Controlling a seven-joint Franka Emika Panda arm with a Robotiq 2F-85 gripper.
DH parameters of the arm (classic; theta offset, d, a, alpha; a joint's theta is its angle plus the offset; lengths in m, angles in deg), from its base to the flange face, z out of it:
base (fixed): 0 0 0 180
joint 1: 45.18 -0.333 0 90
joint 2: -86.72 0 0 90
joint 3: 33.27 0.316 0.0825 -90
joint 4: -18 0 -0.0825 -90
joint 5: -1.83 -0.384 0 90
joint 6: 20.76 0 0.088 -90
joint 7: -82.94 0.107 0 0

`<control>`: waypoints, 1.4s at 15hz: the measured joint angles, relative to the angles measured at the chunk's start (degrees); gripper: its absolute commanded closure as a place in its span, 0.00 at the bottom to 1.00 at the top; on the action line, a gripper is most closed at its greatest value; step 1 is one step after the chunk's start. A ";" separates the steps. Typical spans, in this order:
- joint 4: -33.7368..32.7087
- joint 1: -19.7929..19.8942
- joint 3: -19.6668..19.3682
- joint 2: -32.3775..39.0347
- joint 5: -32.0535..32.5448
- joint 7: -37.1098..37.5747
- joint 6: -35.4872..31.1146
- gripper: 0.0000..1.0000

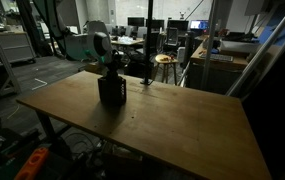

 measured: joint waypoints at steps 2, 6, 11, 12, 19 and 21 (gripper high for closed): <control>-0.06 0.00 0.00 0.05 -0.79 -0.74 0.00 0.94; 0.01 0.04 -0.14 -0.19 -1.79 -1.23 0.01 0.94; 1.99 0.55 -1.01 -2.85 -2.75 -1.27 0.16 0.94; 2.91 0.55 -1.33 -4.00 -2.77 -1.16 0.22 0.95; 10.54 0.62 -1.04 -15.16 -4.93 2.09 2.74 0.94; 12.21 0.87 0.05 -18.45 -6.45 3.24 3.59 0.95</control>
